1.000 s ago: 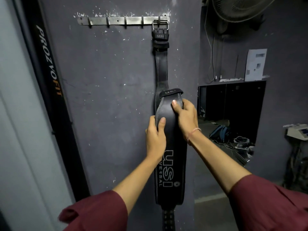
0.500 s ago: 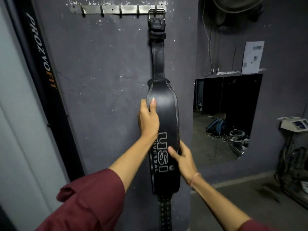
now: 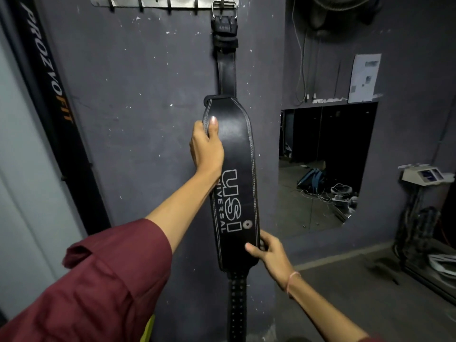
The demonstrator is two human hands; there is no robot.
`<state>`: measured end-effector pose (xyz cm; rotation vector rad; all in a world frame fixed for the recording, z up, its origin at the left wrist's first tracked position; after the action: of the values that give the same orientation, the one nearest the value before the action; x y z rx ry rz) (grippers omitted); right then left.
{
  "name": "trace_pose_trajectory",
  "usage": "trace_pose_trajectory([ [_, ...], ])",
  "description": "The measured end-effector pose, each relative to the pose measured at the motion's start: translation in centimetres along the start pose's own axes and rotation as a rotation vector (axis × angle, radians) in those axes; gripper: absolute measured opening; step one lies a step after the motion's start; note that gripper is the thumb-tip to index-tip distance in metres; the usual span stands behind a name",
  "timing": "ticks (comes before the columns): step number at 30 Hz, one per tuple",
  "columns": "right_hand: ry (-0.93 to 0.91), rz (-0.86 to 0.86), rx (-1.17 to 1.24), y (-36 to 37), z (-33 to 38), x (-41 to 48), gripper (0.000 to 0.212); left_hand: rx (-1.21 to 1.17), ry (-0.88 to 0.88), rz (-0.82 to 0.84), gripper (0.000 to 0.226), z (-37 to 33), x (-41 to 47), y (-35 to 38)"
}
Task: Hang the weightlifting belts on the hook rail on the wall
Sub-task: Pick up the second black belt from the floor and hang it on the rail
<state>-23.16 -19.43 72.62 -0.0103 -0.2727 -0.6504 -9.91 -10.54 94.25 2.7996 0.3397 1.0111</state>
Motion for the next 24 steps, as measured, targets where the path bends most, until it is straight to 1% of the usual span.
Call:
trace_pose_trajectory([
  [2,-0.029,-0.007,0.022,0.7,1.7,-0.3,0.031,0.018,0.016,0.023,0.040,-0.3,0.1,0.1],
  [5,-0.131,-0.064,0.096,2.2,7.6,3.0,0.032,0.025,-0.013,0.063,0.040,-0.3,-0.1,0.2],
  [8,-0.220,-0.067,0.084,3.4,11.9,5.5,0.047,-0.047,-0.079,0.087,0.039,-0.3,0.9,-0.2],
  [10,-0.246,-0.089,0.124,3.7,12.4,5.8,0.040,-0.089,-0.106,0.131,0.034,0.0,1.9,-0.6],
  [12,-0.266,-0.142,0.170,3.7,12.5,6.0,0.032,-0.081,-0.085,0.180,0.030,-0.1,1.7,-1.1],
  [15,-0.257,-0.193,0.207,4.0,13.6,6.6,0.034,-0.010,0.008,0.217,0.035,0.4,-1.2,-2.2],
  [18,-0.258,-0.205,0.243,4.1,15.3,7.4,0.027,-0.019,0.063,0.189,0.029,1.6,-5.2,-3.5],
  [21,-0.213,-0.199,0.267,4.3,16.6,7.9,0.024,-0.054,0.052,0.230,0.021,3.1,-8.5,-5.1],
  [24,-0.177,-0.218,0.295,4.7,17.1,8.7,0.025,-0.005,0.009,0.270,0.030,5.6,-11.4,-6.8],
])
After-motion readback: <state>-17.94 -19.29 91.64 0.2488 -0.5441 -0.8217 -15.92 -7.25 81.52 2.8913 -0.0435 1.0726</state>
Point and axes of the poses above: each hand's wrist, its own x-axis towards the middle knuckle, its own y-axis out of the palm, z = x × y, the point moved 1 cm from there along x, towards the middle knuckle, and after that the axes turned 13 degrees about -z, right-handed, at the moved point
